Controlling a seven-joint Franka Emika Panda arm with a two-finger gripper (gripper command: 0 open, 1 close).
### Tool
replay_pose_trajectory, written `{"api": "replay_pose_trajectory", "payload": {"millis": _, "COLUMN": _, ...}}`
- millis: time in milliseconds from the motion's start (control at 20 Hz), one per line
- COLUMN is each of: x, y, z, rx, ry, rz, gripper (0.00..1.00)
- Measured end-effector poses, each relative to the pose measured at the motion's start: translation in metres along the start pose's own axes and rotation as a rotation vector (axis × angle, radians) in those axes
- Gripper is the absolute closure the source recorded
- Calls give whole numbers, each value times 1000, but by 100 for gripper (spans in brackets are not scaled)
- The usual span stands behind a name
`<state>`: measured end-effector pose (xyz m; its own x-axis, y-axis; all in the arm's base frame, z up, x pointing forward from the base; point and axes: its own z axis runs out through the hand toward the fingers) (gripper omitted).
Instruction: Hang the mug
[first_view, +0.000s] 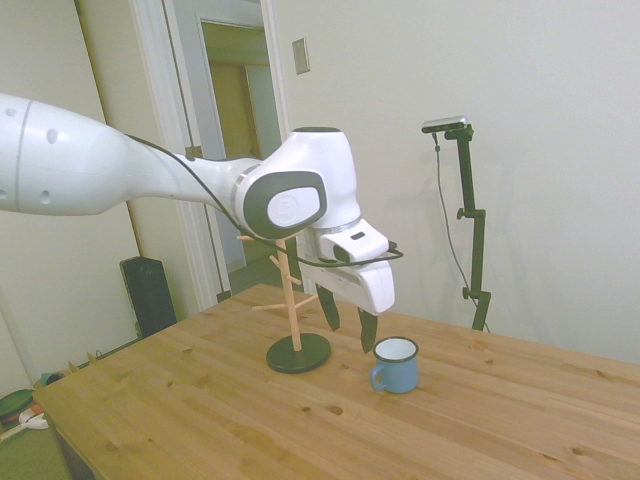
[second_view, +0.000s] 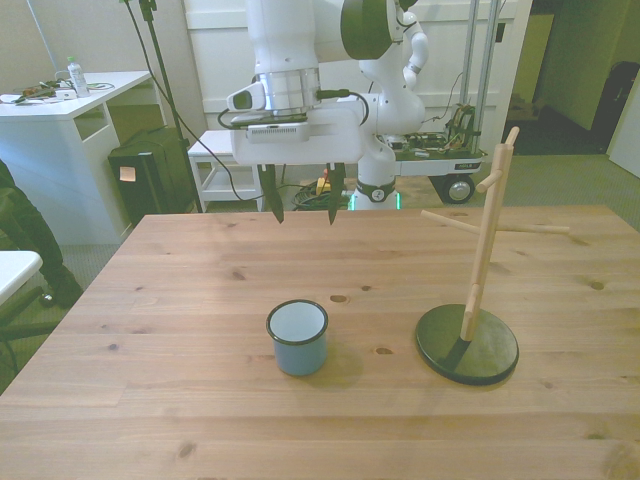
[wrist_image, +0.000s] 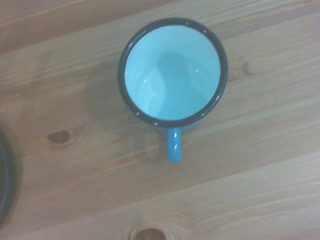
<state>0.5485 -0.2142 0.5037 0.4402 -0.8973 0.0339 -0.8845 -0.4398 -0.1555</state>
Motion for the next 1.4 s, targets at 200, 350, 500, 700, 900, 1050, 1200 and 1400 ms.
{"api": "replay_pose_trajectory", "payload": {"millis": 200, "x": 35, "y": 0, "z": 18, "rx": -5, "ry": -9, "rz": 51, "gripper": 0}}
{"api": "replay_pose_trajectory", "payload": {"millis": 350, "x": 58, "y": 2, "z": 23, "rx": -5, "ry": -7, "rz": 71, "gripper": 0}}
{"api": "replay_pose_trajectory", "payload": {"millis": 500, "x": 74, "y": -1, "z": 26, "rx": -7, "ry": -6, "rz": 75, "gripper": 0}}
{"api": "replay_pose_trajectory", "payload": {"millis": 700, "x": 87, "y": -11, "z": 35, "rx": -11, "ry": 2, "rz": 67, "gripper": 0}}
{"api": "replay_pose_trajectory", "payload": {"millis": 900, "x": 93, "y": -24, "z": 52, "rx": -22, "ry": 0, "rz": 51, "gripper": 0}}
{"api": "replay_pose_trajectory", "payload": {"millis": 1050, "x": 93, "y": -31, "z": 58, "rx": -24, "ry": -1, "rz": 40, "gripper": 0}}
{"api": "replay_pose_trajectory", "payload": {"millis": 1200, "x": 92, "y": -36, "z": 63, "rx": -23, "ry": -3, "rz": 32, "gripper": 0}}
{"api": "replay_pose_trajectory", "payload": {"millis": 1400, "x": 90, "y": -42, "z": 73, "rx": -28, "ry": -10, "rz": 22, "gripper": 0}}
